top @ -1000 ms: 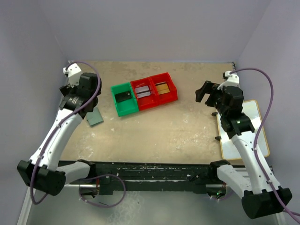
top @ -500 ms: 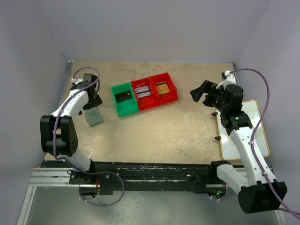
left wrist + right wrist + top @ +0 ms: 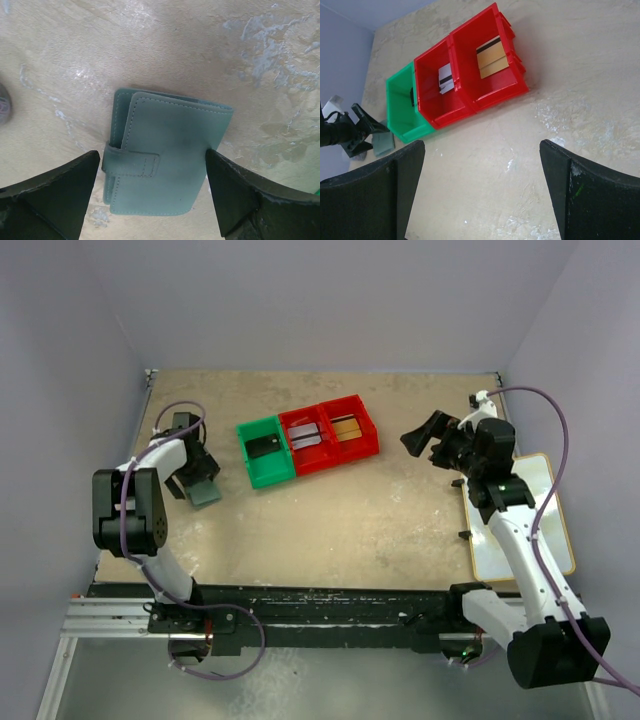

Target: Take the credit cards out of the card holder

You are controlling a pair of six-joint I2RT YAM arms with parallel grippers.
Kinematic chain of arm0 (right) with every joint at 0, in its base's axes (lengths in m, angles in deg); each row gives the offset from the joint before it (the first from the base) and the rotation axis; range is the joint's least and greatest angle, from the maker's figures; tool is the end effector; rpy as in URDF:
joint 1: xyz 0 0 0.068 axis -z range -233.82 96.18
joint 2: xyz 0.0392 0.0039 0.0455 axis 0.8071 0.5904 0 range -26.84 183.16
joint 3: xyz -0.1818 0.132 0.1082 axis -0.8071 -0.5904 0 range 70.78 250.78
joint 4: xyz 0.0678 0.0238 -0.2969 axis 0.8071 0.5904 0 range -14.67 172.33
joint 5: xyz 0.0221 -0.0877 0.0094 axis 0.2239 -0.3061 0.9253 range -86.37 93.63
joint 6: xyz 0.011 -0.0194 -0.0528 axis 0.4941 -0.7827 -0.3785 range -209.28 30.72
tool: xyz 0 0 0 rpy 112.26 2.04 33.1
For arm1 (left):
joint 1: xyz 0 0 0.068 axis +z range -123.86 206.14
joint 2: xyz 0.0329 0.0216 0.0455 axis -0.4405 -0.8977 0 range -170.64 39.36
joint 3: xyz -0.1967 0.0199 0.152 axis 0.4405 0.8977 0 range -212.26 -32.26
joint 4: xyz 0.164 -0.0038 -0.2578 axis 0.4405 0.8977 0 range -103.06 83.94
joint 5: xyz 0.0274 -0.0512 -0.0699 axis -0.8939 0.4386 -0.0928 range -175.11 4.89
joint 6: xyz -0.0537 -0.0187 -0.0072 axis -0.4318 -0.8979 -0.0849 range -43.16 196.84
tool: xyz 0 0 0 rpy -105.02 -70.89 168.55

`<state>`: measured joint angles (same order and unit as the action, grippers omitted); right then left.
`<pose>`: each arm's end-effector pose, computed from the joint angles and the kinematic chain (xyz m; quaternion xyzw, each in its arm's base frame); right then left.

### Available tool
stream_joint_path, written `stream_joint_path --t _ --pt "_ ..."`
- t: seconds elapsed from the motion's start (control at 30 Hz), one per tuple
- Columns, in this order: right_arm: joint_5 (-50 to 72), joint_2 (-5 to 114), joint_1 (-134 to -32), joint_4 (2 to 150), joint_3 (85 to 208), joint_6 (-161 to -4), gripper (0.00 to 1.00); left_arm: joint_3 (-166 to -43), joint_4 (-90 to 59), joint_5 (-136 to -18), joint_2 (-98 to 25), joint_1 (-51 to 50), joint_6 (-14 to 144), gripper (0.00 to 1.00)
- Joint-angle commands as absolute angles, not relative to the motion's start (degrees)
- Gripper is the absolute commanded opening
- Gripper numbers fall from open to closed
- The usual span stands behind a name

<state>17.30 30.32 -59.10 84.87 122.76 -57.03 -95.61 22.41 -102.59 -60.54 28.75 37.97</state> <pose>0.2934 0.0367 0.3195 0.1127 0.7815 0.2843 0.5438 0.3651 0.0289 0.1170 -0.3680 0.9046 0.0945 0.1935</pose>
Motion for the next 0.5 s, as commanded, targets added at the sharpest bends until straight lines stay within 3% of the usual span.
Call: stream_joint_path --t 0.0,0.13,0.47 --pt "19.13 30.66 -58.88 82.38 122.52 -55.67 1.00 -92.79 17.99 -100.35 -62.61 29.28 35.73 0.83" --pt "19.03 31.16 -58.83 82.10 122.11 -55.22 1.00 -89.80 15.90 -99.92 -62.86 29.37 33.99 0.76" --pt "18.06 31.87 -58.83 83.36 122.03 -55.04 1.00 -83.33 11.31 -96.19 -59.90 29.39 32.22 0.39"
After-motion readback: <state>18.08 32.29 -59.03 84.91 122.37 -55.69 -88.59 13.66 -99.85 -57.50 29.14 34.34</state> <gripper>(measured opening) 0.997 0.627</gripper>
